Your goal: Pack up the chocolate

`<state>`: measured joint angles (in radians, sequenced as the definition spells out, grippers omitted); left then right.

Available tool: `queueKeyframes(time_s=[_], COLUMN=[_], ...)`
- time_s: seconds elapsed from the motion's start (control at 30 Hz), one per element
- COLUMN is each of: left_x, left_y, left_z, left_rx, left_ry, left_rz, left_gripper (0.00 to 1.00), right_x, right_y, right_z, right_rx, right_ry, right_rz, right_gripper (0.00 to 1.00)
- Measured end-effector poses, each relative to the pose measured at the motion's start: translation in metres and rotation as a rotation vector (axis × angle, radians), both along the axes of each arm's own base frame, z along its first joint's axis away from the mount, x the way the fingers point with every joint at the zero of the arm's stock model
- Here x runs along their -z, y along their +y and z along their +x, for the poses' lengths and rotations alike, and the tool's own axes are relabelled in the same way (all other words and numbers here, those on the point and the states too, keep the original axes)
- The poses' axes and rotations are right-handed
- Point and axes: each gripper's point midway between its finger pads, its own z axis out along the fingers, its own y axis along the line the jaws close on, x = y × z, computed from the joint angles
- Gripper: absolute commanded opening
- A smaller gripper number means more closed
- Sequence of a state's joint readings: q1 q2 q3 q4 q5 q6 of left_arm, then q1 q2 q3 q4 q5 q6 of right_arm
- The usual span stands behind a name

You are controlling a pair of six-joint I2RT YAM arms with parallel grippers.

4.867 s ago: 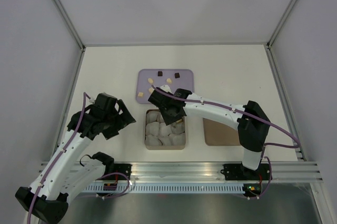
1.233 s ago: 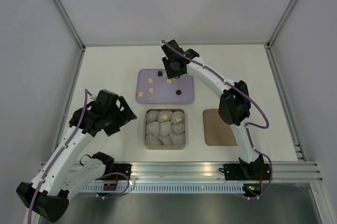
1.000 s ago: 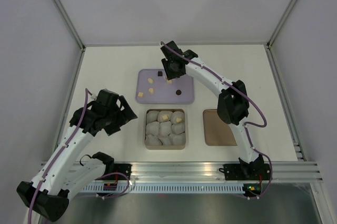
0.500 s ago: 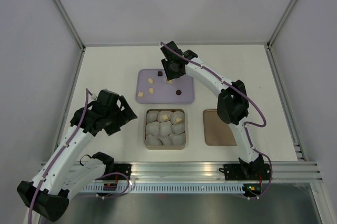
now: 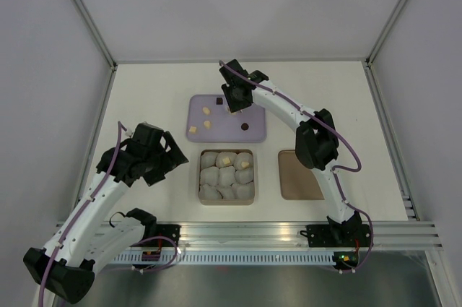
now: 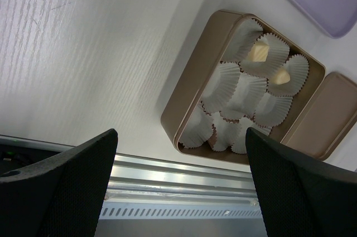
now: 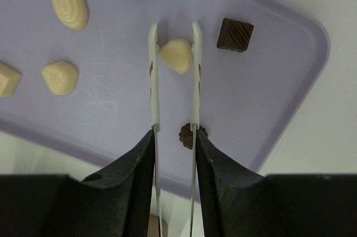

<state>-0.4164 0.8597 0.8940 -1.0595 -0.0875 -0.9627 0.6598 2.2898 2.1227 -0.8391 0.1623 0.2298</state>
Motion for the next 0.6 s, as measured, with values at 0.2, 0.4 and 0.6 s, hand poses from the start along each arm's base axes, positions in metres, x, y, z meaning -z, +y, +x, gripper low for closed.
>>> queueKeyframes(time_s=[0.2, 0.4, 0.6], left_x=[0.0, 0.0, 0.0], left_y=[0.0, 0.0, 0.0], left_z=[0.0, 0.0, 0.0], left_rx=[0.0, 0.0, 0.0], left_ry=[0.0, 0.0, 0.0], left_rz=[0.0, 0.0, 0.0], left_gripper=[1.0, 1.0, 1.0], right_x=[0.0, 0.008, 0.014], right_y=[0.0, -0.005, -0.009], right_z=[0.0, -0.004, -0.007], right_rx=[0.0, 0.003, 0.009], right_ry=[0.0, 0.018, 0.029], right_rz=[-0.001, -0.021, -0.042], right_gripper=[0.38, 0.27, 0.2])
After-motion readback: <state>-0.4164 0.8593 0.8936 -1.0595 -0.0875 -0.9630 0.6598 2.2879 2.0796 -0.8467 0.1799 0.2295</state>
